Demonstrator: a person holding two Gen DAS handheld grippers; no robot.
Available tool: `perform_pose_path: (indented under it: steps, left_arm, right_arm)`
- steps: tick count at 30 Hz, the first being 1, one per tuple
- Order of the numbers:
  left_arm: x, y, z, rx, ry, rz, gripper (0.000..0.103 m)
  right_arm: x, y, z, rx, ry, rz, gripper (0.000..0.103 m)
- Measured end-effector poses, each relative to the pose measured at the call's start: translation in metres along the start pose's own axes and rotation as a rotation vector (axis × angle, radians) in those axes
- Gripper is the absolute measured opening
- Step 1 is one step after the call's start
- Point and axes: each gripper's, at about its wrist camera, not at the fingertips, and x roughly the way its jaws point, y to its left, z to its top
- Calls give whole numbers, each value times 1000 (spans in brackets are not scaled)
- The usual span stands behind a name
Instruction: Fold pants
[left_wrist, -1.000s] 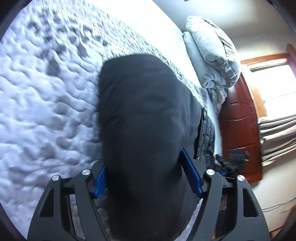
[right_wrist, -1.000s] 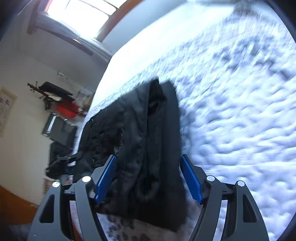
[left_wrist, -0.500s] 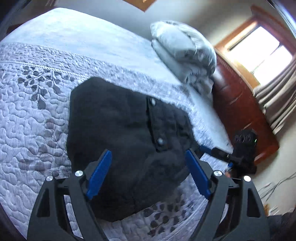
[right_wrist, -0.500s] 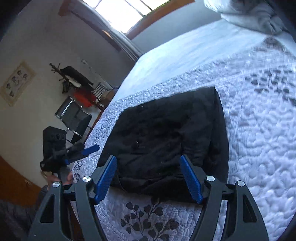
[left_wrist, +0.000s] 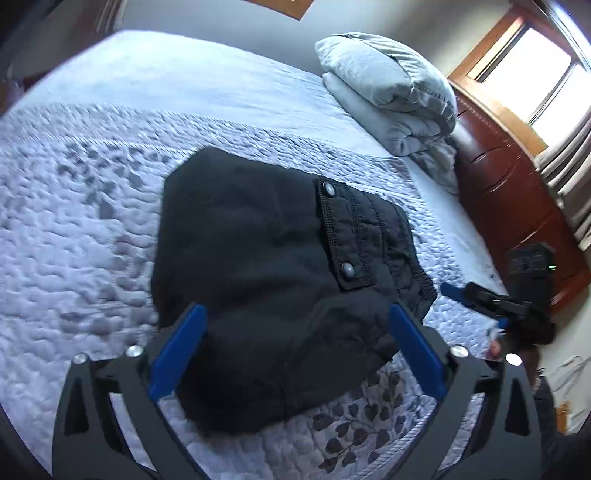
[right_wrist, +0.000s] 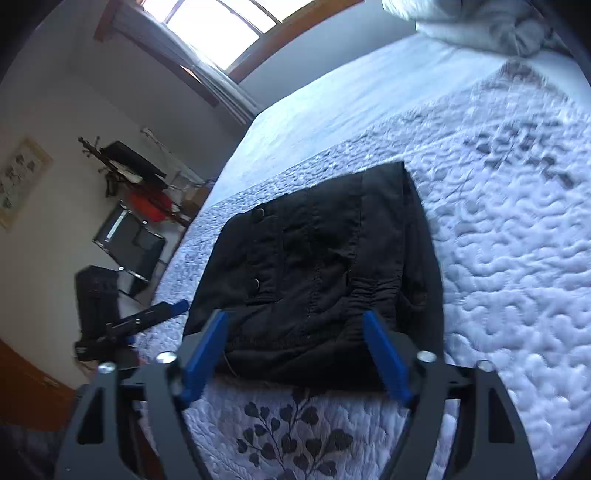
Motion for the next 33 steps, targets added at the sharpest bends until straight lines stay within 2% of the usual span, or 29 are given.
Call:
perform_pose_path:
  steps: [3,5,10,12,19,25,33]
  left_arm:
    - [-19,-13,-8,13,-16,81,100]
    - [-29,-20,-14,27,-26,115,100]
    - [-55,-38,-34,79,-32,219,100]
    - [-63,-42,-39,75,-24,210,100]
    - [-100,-53,-52,-16,-59,218,100]
    - [-126,-71,-64,19,-77,249,100]
    - [-156,-90,-79,58,-99,293,100]
  right_arm:
    - [-18,19,-10,-33,-37,-79,97]
    - [-28,31,-17,-53,-48,-169,98]
    - [-43,51,-34,-83,-51,-275,98]
    - [-50,58,-40,-77,-58,-325,98]
    - [-79,77,-59,-36,-89,-374,99]
    - [-95,97,-70,-34,-93,-446,99]
    - [-117,124,-82,-48,-109,-451,99]
